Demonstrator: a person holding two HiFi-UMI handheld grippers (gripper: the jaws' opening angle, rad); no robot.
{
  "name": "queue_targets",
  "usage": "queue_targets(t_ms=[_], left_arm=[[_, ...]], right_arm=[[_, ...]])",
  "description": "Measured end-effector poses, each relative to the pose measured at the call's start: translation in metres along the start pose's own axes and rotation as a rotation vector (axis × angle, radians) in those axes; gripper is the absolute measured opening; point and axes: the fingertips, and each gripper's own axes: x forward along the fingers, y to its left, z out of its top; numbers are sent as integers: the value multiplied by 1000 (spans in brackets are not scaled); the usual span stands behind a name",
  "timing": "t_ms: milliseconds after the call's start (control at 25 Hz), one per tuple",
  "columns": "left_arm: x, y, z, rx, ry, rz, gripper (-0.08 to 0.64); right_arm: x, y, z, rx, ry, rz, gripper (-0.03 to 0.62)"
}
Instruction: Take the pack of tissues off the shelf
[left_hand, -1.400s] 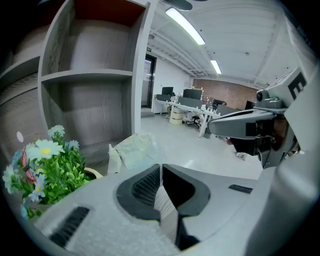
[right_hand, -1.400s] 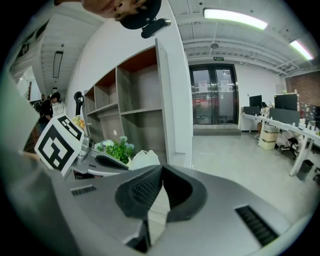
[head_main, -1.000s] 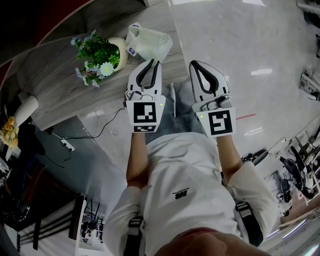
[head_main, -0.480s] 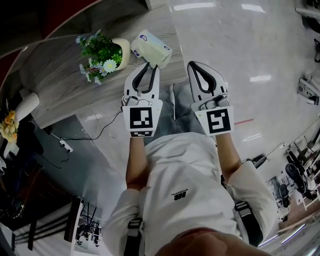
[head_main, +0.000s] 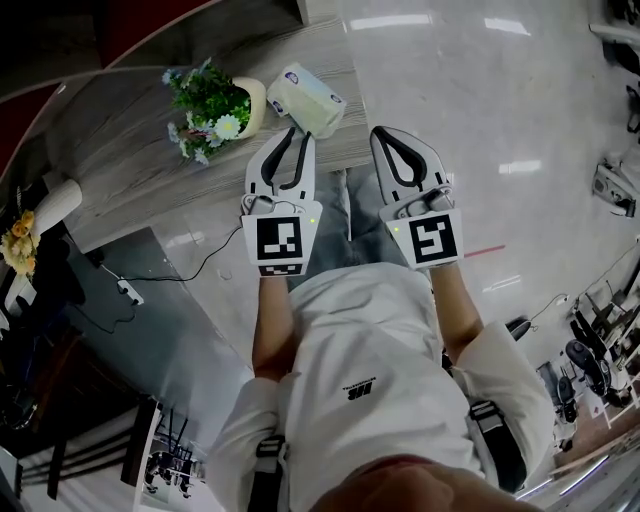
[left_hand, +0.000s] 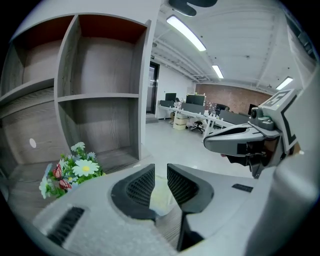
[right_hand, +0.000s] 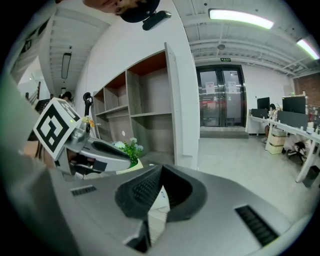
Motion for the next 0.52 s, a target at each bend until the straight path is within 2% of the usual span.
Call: queue_targets(t_ms=[520], left_arm=[[-12,6,12,0,-14,23,86]], right_arm=[[0,8,14,-20,-3,25,25]])
